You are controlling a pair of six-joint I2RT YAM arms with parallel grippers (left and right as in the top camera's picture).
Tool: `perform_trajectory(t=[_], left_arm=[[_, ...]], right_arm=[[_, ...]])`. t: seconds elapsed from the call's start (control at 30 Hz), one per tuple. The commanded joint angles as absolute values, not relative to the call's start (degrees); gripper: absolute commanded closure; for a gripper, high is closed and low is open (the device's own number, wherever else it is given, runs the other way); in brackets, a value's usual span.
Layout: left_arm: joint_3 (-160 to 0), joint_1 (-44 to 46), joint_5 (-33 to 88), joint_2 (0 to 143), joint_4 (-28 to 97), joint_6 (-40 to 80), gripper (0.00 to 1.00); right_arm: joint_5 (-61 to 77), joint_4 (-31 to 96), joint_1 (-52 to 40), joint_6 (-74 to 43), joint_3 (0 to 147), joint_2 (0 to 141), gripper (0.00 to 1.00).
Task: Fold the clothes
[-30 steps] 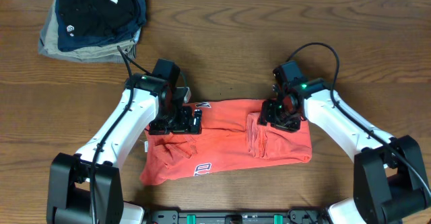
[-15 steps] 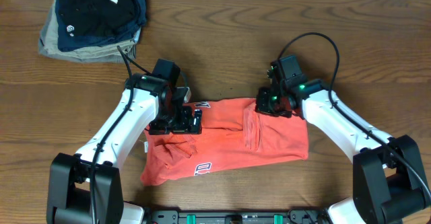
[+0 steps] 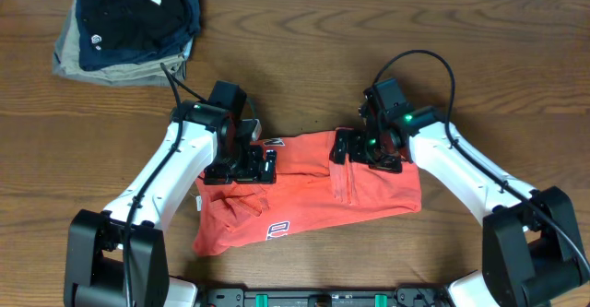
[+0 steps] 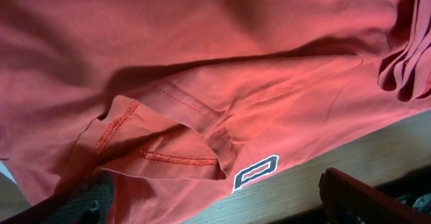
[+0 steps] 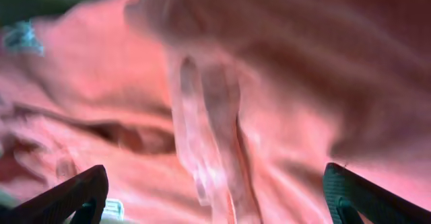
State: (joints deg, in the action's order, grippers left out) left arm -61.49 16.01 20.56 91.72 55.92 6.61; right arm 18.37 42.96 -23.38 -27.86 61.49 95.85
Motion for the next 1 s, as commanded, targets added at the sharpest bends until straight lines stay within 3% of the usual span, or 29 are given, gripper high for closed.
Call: perform_trajectory(t=[0.0,0.1,0.2,0.37,0.73,0.9,0.93,0.97], left_arm=[[-60.82,15.94,19.84,91.72,56.05,6.28,0.02],[-60.80,15.94,19.84,91.72,56.05,6.28,0.02],[-60.80,15.94,19.86,91.72,56.05,6.31,0.02],[-60.80,15.94,19.86,91.72,56.05,6.31,0.02],[-60.80,15.94,19.86,91.72,56.25,6.28,0.02],[-60.80,15.94,19.86,91.72,56.23,6.31,0.02],[-60.80,15.94,19.86,91.72,56.23,6.28,0.02],[-60.80,15.94,19.86,91.72,56.25,6.28,0.02]], right_arm=[[19.97,45.43,-23.73,-17.28,64.10,93.47,0.01],[18.33,48.53,-25.34,-13.61,63.88,93.65,0.05],[11.94,49.12,-28.16,-13.72,62.63,94.45,0.19],[8.82,48.16,-32.08,-16.64,61.73,97.76,0.31],[3.84,48.29,-35.44,-22.74,61.73,106.24,0.39],[4.95,48.23,-35.86,-22.79,61.78,106.78,0.69],[4.93,48.25,-35.94,-23.33,61.82,106.74,0.76],[4.93,48.25,-36.01,-24.21,61.82,106.74,0.89]])
